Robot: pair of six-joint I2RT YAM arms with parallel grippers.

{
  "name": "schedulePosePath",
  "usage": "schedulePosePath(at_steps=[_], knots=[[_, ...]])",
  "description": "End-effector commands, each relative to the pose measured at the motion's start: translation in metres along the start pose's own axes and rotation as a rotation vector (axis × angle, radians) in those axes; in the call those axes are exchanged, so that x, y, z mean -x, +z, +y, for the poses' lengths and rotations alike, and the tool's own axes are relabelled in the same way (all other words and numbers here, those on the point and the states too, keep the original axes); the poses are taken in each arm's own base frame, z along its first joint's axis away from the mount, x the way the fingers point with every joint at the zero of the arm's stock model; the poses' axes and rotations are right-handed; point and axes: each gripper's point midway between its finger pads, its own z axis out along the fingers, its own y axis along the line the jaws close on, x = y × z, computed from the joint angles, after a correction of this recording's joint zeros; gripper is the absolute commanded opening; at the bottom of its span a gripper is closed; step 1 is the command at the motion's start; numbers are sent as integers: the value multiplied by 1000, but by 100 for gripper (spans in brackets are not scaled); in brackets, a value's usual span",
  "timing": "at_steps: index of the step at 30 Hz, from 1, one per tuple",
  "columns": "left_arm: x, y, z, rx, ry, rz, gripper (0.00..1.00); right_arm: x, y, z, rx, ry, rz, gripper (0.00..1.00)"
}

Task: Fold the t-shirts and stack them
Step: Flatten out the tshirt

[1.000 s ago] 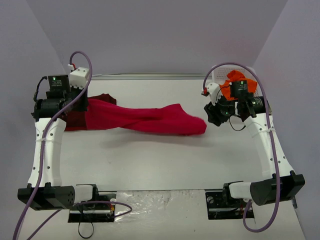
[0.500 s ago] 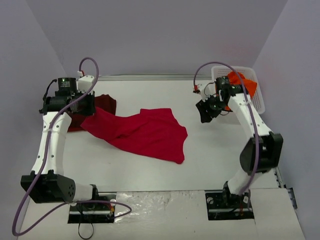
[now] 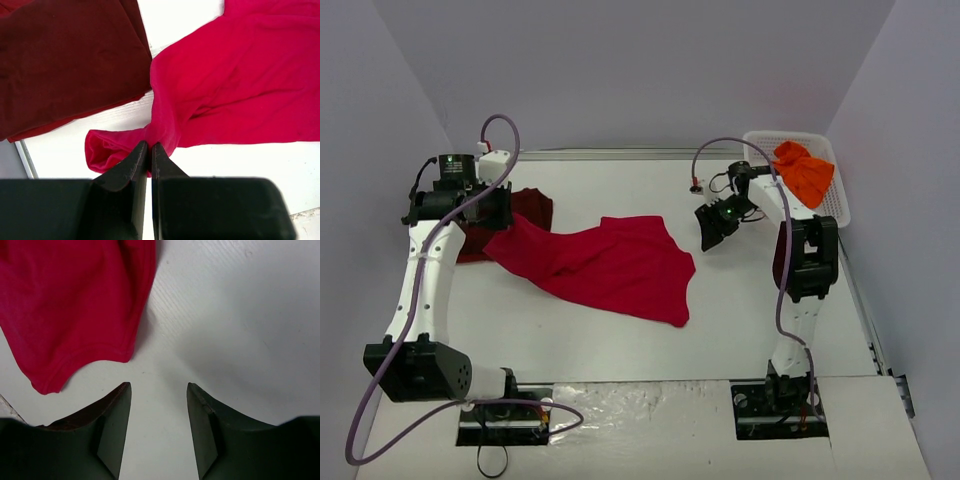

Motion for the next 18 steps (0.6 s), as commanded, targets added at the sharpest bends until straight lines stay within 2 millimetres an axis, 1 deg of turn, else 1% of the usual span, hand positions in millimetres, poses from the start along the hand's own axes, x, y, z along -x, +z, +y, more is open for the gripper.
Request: schedulePosePath(at_steps=[1,5,15,18], knots=[[6,-5,3,20,5,-31,2,7,3,14,79,-17,-5,45],[7,-5,4,25,6,-33,2,9,13,21,118,-29,5,46],[5,-4,4,27,7,-34,2,0,44,33,172,-37,75,47],[3,-3,4,25,9,-33,2,-1,48,33,172,-41,87,47]])
